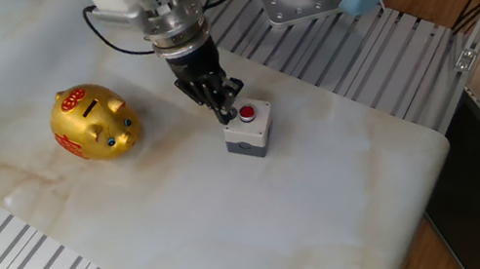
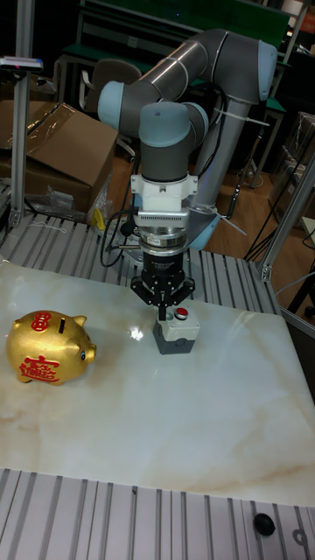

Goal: Drop coins into a piggy bank

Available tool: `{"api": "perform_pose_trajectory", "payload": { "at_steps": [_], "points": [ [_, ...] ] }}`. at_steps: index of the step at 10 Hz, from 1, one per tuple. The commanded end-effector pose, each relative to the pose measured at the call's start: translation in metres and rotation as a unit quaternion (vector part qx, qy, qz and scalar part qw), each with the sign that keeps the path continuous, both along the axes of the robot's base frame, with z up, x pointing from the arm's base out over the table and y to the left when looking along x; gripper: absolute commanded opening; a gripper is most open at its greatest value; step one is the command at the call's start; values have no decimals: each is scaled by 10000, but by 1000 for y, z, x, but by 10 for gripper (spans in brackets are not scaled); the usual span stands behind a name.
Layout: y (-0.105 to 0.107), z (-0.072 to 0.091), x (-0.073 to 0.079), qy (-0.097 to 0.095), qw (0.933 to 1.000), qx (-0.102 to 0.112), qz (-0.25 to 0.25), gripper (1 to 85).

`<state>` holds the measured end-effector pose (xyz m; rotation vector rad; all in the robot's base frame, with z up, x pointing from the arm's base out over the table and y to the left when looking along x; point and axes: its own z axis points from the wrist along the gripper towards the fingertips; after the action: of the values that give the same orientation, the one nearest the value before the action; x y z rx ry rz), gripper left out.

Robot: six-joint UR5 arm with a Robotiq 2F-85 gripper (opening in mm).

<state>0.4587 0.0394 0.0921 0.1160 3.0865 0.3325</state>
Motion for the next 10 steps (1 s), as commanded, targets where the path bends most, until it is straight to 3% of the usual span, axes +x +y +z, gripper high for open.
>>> {"api": "perform_pose_trajectory", "payload": {
  "at_steps": [1,3,6,8,10],
  "points": [
    [-21,-2,3,-2,9990,-390,-235,10],
    [-22,-1,7,-83,9988,-403,-264,10],
    [-18,-1,-1,44,9993,-351,-88,10],
    [-5,2,-8,216,9996,-27,-185,10],
    [-7,-1,-7,248,9994,187,-166,10]
  ]
}}
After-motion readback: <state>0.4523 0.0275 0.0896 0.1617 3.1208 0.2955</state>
